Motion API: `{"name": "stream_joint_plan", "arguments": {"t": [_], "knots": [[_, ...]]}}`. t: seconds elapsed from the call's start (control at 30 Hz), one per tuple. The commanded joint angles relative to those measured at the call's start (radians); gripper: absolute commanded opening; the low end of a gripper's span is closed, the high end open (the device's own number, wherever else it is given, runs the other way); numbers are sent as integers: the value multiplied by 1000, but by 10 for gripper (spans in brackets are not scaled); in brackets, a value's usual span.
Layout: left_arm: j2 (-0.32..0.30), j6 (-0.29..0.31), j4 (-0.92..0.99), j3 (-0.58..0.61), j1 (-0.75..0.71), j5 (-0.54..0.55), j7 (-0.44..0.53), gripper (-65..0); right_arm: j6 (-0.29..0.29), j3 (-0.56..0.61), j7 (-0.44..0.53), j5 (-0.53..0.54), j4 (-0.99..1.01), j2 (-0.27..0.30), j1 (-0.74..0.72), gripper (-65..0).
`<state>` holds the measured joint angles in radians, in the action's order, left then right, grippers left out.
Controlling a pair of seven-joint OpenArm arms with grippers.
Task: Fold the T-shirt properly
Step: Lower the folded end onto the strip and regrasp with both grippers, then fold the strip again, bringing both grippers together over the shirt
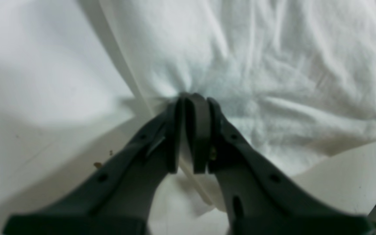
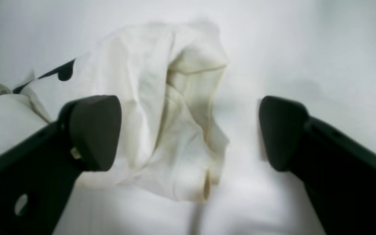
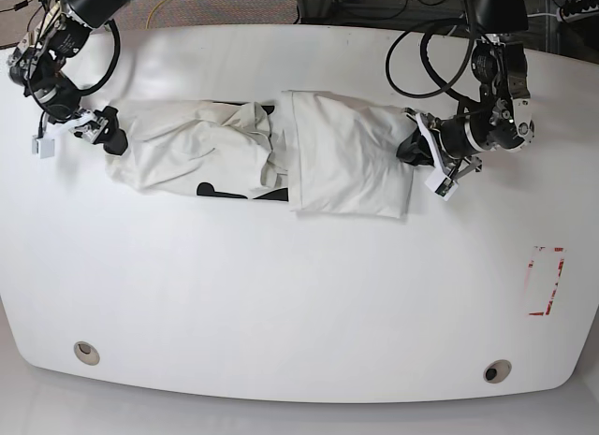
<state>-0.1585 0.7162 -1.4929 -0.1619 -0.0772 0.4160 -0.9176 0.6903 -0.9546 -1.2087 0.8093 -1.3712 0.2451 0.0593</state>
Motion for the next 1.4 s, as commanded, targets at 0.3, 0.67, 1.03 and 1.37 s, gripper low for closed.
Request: {"name": "stream_joint_plan", "arguments": {"t": [0.3,0.67,1.03,1.37], "knots": [[-13,-18,5,-3,-8,-85,-67,-585,8,93,22,25,-17,-51,6,-2],[-13,-18,5,-3,-9,-85,-67,-585,8,105,22,22,-14,-74,-23,-5],[-13,-18,4,-3,-25,-85,-64,-585,8,201,22,20,-14,-74,-45,-369],[-6,-18,5,0,-20,-156,-65,-583,8,214,22,29,-103,-74,-39,-639]]}}
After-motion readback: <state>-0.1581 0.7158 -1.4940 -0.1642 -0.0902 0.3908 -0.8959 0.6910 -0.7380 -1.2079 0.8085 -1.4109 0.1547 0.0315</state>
